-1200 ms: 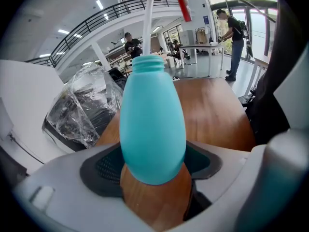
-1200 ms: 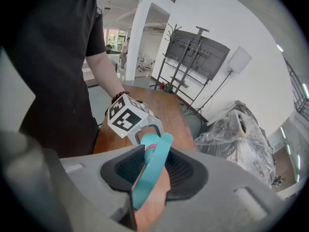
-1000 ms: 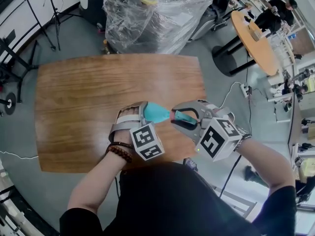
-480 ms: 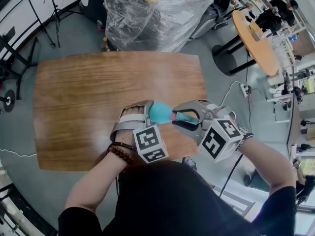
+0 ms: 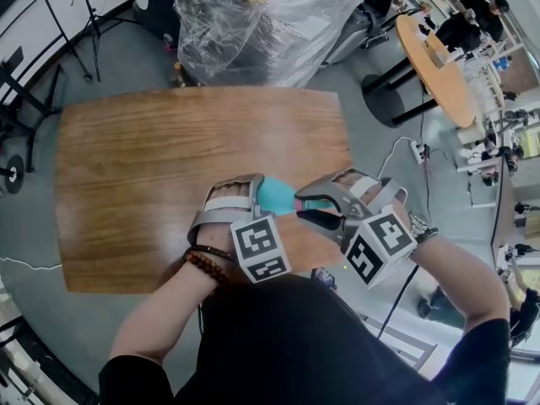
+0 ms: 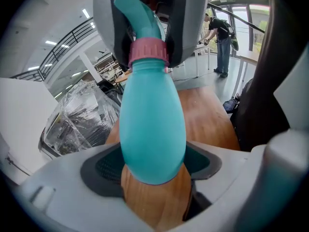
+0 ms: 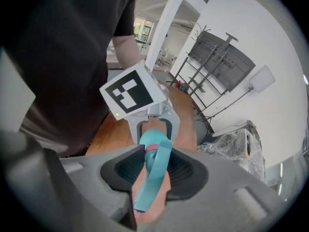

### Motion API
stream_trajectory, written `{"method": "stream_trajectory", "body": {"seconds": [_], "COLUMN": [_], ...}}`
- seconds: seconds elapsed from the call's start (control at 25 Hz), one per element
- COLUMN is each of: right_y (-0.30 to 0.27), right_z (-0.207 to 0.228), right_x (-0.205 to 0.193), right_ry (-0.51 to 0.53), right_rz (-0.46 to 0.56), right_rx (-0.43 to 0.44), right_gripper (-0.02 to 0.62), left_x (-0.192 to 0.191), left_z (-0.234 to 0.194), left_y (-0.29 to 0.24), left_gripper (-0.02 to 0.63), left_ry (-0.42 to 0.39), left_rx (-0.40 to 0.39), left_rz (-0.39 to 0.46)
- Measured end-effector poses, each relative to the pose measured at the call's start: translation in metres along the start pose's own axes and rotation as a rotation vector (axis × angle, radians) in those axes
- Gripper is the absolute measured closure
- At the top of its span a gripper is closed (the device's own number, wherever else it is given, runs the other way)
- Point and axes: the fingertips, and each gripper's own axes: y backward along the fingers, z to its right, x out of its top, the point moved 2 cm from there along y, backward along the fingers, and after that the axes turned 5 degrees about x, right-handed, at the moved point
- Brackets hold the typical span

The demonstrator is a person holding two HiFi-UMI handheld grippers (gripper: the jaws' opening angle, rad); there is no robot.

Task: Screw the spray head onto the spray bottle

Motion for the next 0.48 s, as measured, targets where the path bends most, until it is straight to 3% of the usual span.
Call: {"method": "stream_trajectory", "body": {"seconds": [0.24, 0.48], "right_y": [-0.005, -0.002], "right_z": [-0.012, -0.018], "right_x": [-0.004, -0.002], "right_ry": [0.278, 0.541], "right_rz": [-0.128, -0.197], "right_rx": [-0.024, -0.072], "right_gripper": [0.476, 0.474], "left_x": [0.003, 0.007], "left_z": [0.009, 0.011], "left_y": [-0.001, 0.002], "left_gripper": [0.207, 0.209], "left_ry": [0.000, -0.001], "left_rx": [-0.056, -0.062], "left_rz": [-0.006, 0.007]}}
